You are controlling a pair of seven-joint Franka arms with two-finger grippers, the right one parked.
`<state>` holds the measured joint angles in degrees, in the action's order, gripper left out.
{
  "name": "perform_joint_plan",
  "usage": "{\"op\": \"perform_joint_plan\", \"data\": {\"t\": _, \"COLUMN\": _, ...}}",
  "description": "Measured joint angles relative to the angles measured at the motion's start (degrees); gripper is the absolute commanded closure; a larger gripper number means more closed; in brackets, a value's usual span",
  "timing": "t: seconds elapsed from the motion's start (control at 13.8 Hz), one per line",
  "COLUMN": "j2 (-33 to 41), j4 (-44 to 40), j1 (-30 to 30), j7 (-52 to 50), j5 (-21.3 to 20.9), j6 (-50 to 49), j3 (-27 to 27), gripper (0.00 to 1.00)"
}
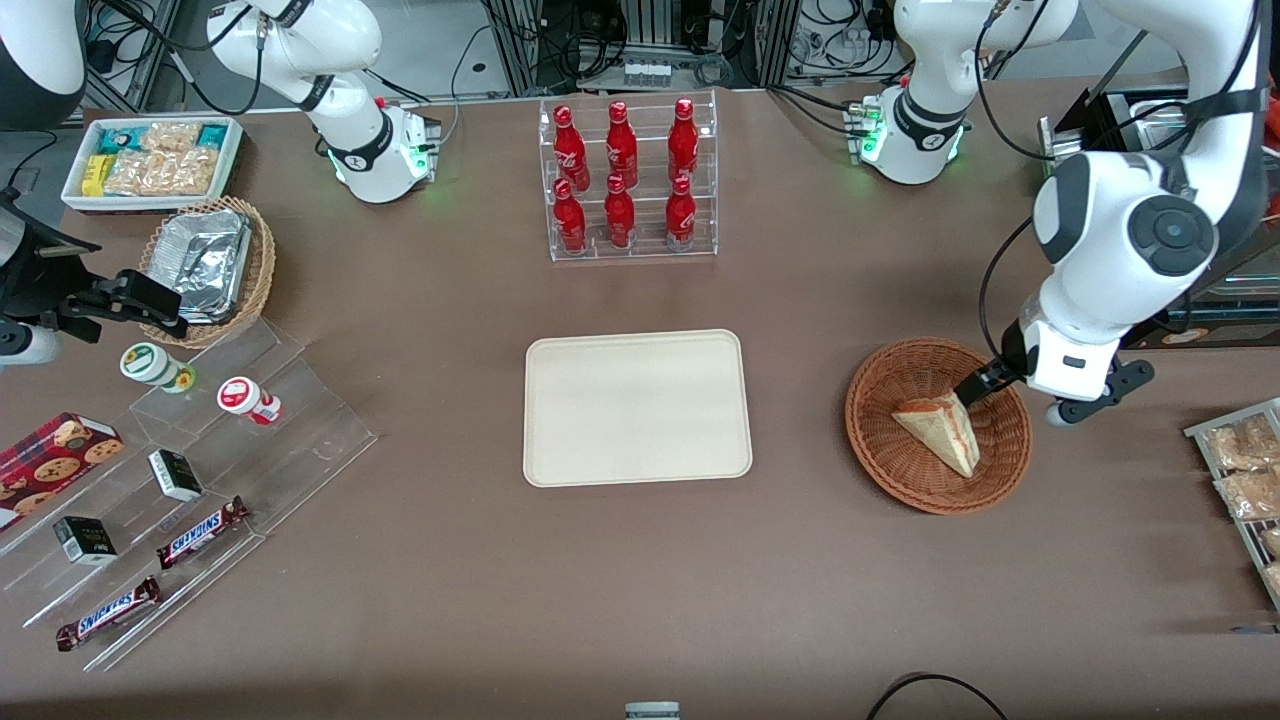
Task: Place sandwich from basket to tray
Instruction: 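Move the left gripper down over the wrapped sandwich in the wicker basket, then close the left gripper on the sandwich's wrapped end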
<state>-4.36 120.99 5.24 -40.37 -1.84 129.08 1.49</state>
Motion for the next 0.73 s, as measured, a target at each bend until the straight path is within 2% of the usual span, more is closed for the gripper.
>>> {"op": "perform_joint_plan", "data": {"t": 0.22, "j2": -1.5, "j4": 1.7, "j1": 0.3, "j7": -3.7, "j5": 0.0, "j6": 2.8, "j3": 0.0, "gripper": 0.00}}
{"op": "perform_joint_plan", "data": {"t": 0.73, "j2": -7.0, "j4": 3.4, "j1": 0.4, "j7": -4.2, "j5": 0.0, "j6": 8.7, "j3": 0.0, "gripper": 0.00}}
